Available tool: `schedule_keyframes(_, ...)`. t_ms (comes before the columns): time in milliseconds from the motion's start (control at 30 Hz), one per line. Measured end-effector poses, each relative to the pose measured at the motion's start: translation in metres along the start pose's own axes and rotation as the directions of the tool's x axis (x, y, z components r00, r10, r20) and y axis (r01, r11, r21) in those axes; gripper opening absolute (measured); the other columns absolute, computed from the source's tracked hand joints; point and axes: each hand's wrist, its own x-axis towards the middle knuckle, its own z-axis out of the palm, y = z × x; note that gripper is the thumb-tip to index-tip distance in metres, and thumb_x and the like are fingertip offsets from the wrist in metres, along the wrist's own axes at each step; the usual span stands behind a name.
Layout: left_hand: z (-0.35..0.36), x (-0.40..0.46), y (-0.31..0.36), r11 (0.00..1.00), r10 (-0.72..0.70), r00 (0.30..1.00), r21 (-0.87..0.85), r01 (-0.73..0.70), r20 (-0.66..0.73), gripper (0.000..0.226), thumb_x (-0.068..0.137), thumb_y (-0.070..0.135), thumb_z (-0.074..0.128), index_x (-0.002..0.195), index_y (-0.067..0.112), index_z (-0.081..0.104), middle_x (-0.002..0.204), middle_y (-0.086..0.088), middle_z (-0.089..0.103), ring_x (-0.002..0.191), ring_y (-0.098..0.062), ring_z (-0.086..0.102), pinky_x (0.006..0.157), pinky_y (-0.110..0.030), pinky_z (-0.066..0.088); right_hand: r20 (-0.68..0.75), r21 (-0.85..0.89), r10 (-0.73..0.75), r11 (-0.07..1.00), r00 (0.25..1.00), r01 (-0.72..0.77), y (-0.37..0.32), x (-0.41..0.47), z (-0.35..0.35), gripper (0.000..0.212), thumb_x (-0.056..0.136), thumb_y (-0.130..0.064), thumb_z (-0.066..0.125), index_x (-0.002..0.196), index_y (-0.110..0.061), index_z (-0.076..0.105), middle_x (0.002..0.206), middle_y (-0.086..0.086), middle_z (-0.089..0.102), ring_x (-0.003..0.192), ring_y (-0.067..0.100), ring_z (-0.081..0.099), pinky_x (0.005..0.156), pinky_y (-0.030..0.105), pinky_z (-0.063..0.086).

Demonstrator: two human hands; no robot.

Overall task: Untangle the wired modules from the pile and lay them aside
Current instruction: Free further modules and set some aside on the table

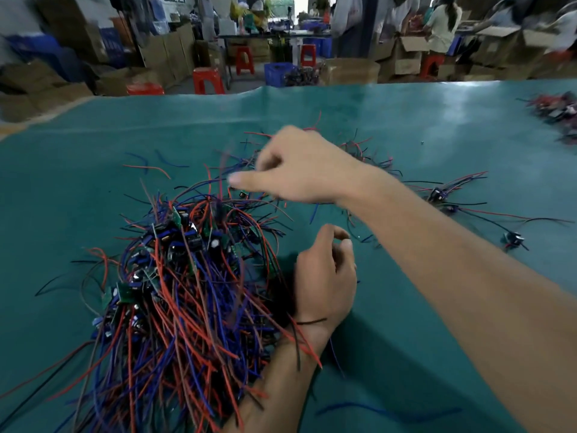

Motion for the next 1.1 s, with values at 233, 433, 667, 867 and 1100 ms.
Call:
schedule_keyframes(233,0.002,0.0,-0.002,0.999,-0.03,0.999,-0.015,0.029,-0.015,0.006,0.096,0.022,0.053,0.101,0.021,0.057,0.067,-0.003,0.068,0.067,-0.029,0.065,0.064,-0.043,0.054,-0.301,-0.114,0.553,0.788,0.777,-0.605,0.145,-0.046,0.028,0.03,0.081,-0.04,0.079,0.101,-0.018,0.074,0.11,0.017,0.072,0.105,0.038,0.066,0.089,0.043,0.057)
schedule_keyframes(433,0.003,0.001,-0.005,0.999,-0.048,0.999,-0.023,0.048,-0.005,0.012,0.092,0.03,0.049,0.101,0.025,0.056,0.065,-0.001,0.067,0.064,-0.025,0.065,0.063,-0.041,0.056,-0.339,0.117,0.709,0.684,0.618,-0.72,0.189,-0.064,0.032,0.029,0.068,-0.015,0.081,0.095,-0.023,0.076,0.105,0.014,0.072,0.103,0.037,0.064,0.09,0.038,0.052)
schedule_keyframes(667,0.004,0.001,-0.005,0.999,-0.042,0.999,-0.028,0.041,-0.028,0.017,0.094,0.037,0.045,0.097,0.025,0.057,0.063,0.002,0.067,0.061,-0.017,0.064,0.062,-0.041,0.055,-0.255,0.876,0.73,0.453,0.635,-0.169,0.17,-0.098,0.026,0.02,0.071,0.011,0.076,0.087,-0.001,0.075,0.074,0.009,0.071,0.051,0.01,0.06,0.044,0.016,0.043)
schedule_keyframes(867,0.002,-0.003,0.001,0.999,-0.036,0.999,-0.034,0.035,-0.029,0.049,0.1,0.054,0.032,0.074,0.018,0.052,0.059,0.0,0.056,0.063,-0.026,0.057,0.06,-0.041,0.045,-0.034,0.868,0.321,0.48,0.946,-0.132,0.122,-0.12,0.05,0.029,0.068,0.02,0.074,0.071,-0.009,0.073,0.07,0.012,0.072,0.054,0.012,0.058,0.046,0.018,0.042)
schedule_keyframes(1100,0.001,0.0,0.001,0.998,-0.051,0.999,0.027,0.051,-0.02,0.012,0.095,0.02,0.063,0.089,0.012,0.069,0.072,0.002,0.07,0.066,-0.01,0.059,0.065,-0.026,0.046,0.094,0.797,0.211,0.57,0.973,-0.201,0.127,-0.117,0.058,0.027,0.067,0.009,0.082,0.069,-0.015,0.071,0.068,0.009,0.068,0.058,0.014,0.056,0.049,0.022,0.043)
